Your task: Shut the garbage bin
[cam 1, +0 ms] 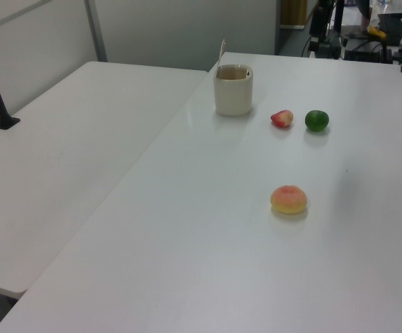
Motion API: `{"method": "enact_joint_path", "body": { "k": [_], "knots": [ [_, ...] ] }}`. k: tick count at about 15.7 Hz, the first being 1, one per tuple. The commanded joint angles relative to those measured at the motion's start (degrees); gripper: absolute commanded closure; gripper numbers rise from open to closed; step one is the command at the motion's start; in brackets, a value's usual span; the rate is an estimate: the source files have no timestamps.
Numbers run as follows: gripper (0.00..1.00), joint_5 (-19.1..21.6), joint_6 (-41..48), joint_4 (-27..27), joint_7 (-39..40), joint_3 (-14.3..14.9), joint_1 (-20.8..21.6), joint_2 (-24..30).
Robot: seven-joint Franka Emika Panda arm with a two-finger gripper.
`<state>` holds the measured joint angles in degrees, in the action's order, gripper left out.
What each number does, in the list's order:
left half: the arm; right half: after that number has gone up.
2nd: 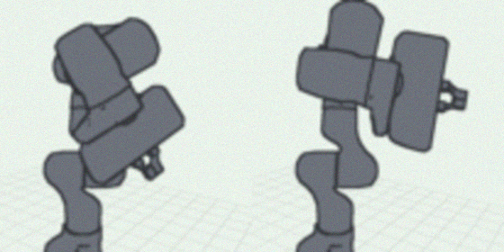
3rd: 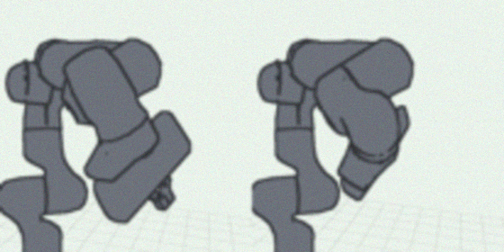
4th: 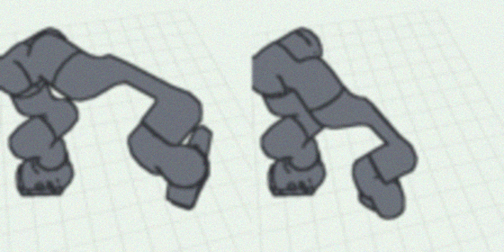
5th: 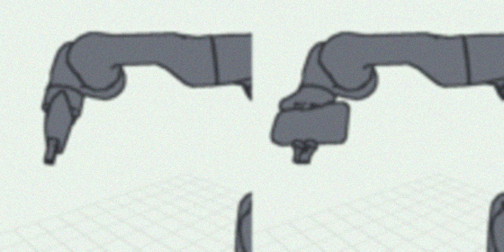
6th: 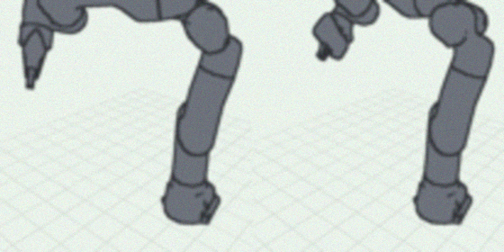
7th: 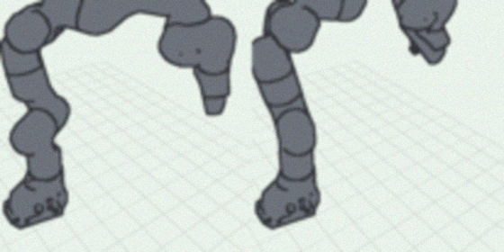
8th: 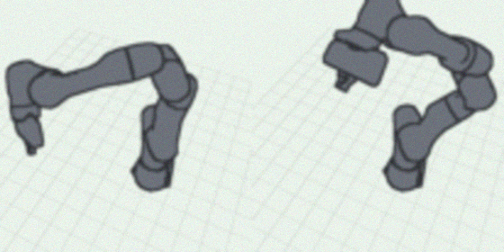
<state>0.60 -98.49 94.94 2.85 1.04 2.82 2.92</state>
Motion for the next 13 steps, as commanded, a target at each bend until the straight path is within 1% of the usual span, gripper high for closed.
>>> {"method": "enact_joint_path", "body": {
  "k": [1,10,11,12,13],
  "knots": [
    [0.00,-0.3,-0.7,1.2,0.2,-0.8,-0.7,1.0],
    [0.00,0.1,-0.9,1.2,1.1,-0.8,-0.8,1.0],
    [0.06,0.2,-0.9,1.2,1.1,-0.8,-0.8,0.9],
    [0.18,0.2,-1.0,1.2,1.2,-0.8,-0.8,0.9],
    [0.35,0.4,-1.1,1.2,1.5,-0.8,-0.8,0.9]
  ]
}}
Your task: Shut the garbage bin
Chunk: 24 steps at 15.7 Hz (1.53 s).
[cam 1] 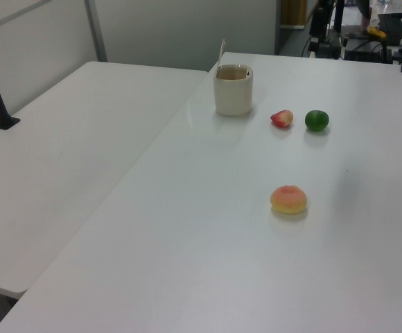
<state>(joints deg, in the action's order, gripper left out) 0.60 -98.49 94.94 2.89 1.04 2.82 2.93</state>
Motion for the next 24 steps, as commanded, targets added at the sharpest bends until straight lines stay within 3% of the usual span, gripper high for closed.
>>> {"method": "enact_joint_path", "body": {
  "k": [1,2,3,4,6,13,19,24],
  "knots": [
    [0.54,0.4,-1.4,1.2,2.0,-0.8,-0.8,0.9],
    [0.74,1.0,-1.6,1.1,2.2,-0.8,-0.8,0.7],
    [0.86,1.9,-2.1,1.0,2.3,-0.8,-0.8,0.5],
    [0.95,2.4,-3.1,1.0,2.2,-0.8,-0.8,0.3],
    [1.00,2.6,-3.4,0.9,2.3,-0.8,-0.8,0.1],
    [1.00,4.2,-11.3,0.5,6.3,0.1,-3.2,-1.5],
    [1.00,4.2,-29.2,0.4,5.6,0.1,-5.4,-5.4],
    [1.00,5.1,-47.2,-1.9,4.9,0.1,-7.2,-12.3]
  ]
}}
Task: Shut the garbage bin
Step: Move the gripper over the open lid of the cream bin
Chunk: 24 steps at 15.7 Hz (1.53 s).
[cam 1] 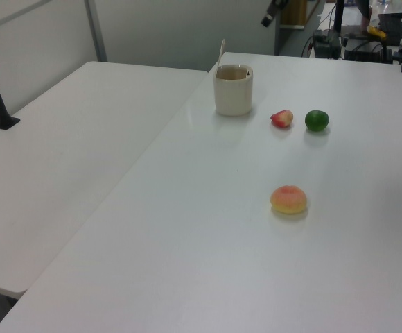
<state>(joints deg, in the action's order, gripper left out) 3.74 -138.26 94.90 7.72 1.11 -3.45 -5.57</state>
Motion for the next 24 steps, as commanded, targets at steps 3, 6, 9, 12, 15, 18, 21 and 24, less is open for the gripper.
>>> {"method": "enact_joint_path", "body": {
  "k": [3,6,9,12,15,18,21,24],
  "knots": [
    [1.00,2.8,-17.3,-3.6,-3.3,0.1,-1.9,-7.9],
    [1.00,2.7,-22.8,-6.3,-4.2,0.4,-2.1,-12.2],
    [1.00,2.7,-25.4,-10.1,-4.7,2.1,-2.3,-16.8],
    [1.00,2.7,-29.4,-14.8,-5.3,2.8,-2.4,-22.4],
    [1.00,2.8,-31.3,-17.9,-5.3,2.7,-3.1,-25.8],
    [1.00,2.8,-33.5,-19.8,-5.6,2.7,-3.3,-28.5],
    [1.00,2.8,-35.5,-20.3,-5.6,2.7,-3.2,-30.5],
    [1.00,2.8,-36.0,-20.4,-5.5,2.7,-3.1,-31.8]
  ]
}}
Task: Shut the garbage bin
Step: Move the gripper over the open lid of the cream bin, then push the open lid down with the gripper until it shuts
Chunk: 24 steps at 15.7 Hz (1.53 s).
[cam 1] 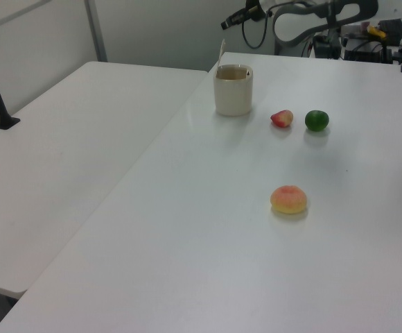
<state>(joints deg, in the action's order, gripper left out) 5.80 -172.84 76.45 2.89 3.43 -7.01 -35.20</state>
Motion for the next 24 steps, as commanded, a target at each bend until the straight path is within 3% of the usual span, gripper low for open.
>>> {"method": "enact_joint_path", "body": {
  "k": [1,4,15,24],
  "knots": [
    [1.00,0.7,-2.2,-1.8,-0.7,0.3,0.4,-2.3],
    [1.00,0.7,-6.1,-1.7,-0.7,0.3,0.4,-3.8],
    [1.00,0.3,-6.1,-1.0,-0.2,0.3,0.3,-4.9],
    [1.00,0.0,-5.8,5.8,0.8,0.3,-0.8,-2.2]
  ]
}}
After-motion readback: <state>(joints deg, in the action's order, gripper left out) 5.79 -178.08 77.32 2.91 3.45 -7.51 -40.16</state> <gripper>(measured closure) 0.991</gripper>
